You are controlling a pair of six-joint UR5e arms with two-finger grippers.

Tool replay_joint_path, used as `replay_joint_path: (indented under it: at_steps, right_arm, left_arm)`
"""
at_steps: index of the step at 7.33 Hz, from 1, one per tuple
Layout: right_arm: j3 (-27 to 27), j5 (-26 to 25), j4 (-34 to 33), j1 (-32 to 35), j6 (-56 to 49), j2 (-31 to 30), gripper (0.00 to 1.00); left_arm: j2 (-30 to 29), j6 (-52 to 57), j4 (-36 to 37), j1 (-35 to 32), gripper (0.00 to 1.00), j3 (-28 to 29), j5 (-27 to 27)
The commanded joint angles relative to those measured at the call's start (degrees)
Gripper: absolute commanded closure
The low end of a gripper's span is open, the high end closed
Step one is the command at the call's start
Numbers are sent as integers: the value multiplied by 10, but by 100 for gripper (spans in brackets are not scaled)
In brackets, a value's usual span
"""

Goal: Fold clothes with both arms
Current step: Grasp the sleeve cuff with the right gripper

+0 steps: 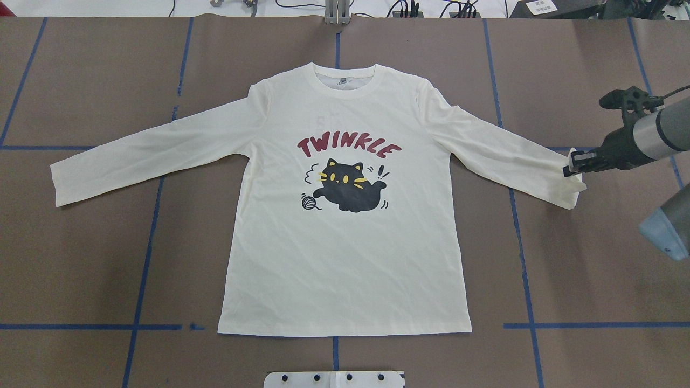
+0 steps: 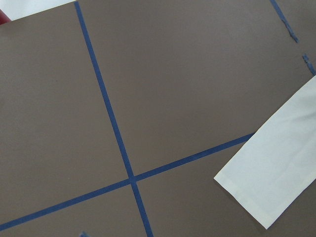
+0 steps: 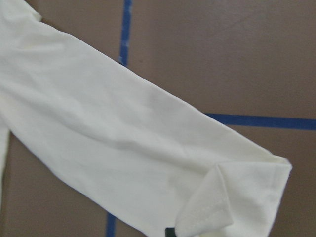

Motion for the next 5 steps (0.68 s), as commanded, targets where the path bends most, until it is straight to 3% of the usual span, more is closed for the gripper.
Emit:
replay_joint_path:
  at_steps: [1,2,3,5]
  right_arm:
    - [-15,-49,-14,-72,149,124,100]
    - [-31,-94,-60,-95,157,194,100]
    - [-44,-99,-112,-96,161,270,100]
    - [-83,-137,-126,-99,182,384,100]
  left_arm:
    - [-3,0,0,0,0,1,-1]
    - [-4,-1,1,0,0,1,-1]
    - [-4,-1,0,0,0,3,-1]
    - [-5,1,-1,0,0,14,-1]
